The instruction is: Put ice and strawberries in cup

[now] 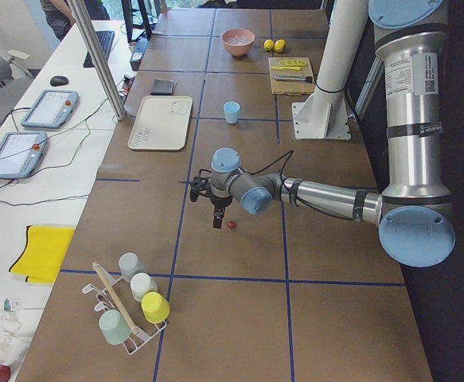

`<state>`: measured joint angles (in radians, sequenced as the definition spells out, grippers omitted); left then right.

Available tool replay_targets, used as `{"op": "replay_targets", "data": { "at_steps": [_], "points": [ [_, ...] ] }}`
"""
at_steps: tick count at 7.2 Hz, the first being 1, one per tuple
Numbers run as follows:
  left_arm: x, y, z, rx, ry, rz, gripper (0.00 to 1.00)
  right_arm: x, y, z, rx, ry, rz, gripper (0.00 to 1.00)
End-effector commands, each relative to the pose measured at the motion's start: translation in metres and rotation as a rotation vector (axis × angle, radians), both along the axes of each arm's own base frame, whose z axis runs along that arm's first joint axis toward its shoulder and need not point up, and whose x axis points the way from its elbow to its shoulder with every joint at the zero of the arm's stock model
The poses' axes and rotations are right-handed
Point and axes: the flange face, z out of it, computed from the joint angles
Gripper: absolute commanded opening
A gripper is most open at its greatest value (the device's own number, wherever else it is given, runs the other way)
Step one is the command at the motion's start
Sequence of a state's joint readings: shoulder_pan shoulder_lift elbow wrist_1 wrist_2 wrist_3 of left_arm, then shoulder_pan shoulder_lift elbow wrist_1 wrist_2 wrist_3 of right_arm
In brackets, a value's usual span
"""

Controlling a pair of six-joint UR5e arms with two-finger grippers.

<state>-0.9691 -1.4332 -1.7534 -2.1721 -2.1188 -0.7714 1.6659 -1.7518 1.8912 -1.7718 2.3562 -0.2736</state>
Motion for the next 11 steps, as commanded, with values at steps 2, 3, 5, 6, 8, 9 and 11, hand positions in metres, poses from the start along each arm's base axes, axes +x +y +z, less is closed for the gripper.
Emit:
{"op": "replay_targets", "data": {
  "at_steps": [2,3,5,6,8,9,11],
  "points": [
    [0.030,0.020,0.043,-0.010,0.019,0.028,1.00,0.000,0.000,-0.001,-0.001,0.000,0.003,1.00],
    [0.039,0.025,0.052,-0.009,-0.004,0.038,1.00,0.000,0.000,-0.001,-0.003,0.000,0.005,1.00],
    [0.041,0.025,0.051,-0.010,-0.002,0.040,1.00,0.000,-0.001,-0.001,-0.002,0.000,0.006,1.00],
    [0.042,0.025,0.049,-0.010,0.003,0.043,0.99,0.000,-0.001,-0.001,-0.005,0.000,0.008,1.00],
    [0.043,0.026,0.048,-0.015,0.008,0.048,0.45,0.000,-0.001,-0.002,-0.005,0.000,0.010,1.00],
    [0.043,0.025,0.045,-0.010,0.012,0.048,0.22,0.000,-0.002,-0.003,-0.004,0.000,0.010,1.00],
    [0.042,0.025,0.040,-0.003,0.017,0.048,0.00,0.000,-0.004,-0.004,-0.001,0.000,0.009,1.00]
  ]
}}
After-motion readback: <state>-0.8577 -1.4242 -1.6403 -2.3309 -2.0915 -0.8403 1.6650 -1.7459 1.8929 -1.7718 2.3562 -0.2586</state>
